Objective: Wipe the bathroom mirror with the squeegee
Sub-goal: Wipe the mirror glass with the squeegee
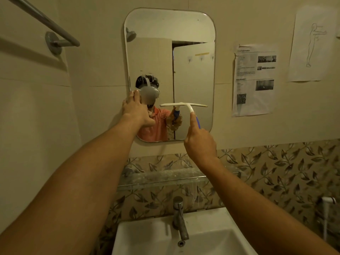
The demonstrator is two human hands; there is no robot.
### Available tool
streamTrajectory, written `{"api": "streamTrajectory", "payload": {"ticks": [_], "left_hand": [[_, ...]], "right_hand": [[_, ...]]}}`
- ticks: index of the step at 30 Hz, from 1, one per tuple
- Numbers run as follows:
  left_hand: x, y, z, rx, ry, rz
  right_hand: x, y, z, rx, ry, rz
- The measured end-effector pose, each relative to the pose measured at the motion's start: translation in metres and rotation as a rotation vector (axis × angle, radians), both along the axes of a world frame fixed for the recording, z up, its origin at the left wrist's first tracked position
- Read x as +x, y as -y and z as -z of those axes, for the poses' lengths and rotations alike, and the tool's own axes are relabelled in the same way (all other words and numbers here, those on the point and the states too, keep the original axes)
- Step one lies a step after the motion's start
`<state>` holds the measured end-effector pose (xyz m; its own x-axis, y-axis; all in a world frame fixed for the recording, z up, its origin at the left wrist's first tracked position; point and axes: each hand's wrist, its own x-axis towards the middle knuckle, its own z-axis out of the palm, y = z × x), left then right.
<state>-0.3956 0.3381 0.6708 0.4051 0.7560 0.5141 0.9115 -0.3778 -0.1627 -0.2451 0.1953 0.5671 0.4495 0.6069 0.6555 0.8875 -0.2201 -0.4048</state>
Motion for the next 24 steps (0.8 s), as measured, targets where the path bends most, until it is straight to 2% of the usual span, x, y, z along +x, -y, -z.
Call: {"api": "streamTrajectory", "payload": {"ticks": [24], "left_hand": [[0.003,-0.003,0.012,-0.01,0.024,-0.015]], "right_hand": [[0.002,0.004,0.048,-0.002,-0.027,-0.033]]}}
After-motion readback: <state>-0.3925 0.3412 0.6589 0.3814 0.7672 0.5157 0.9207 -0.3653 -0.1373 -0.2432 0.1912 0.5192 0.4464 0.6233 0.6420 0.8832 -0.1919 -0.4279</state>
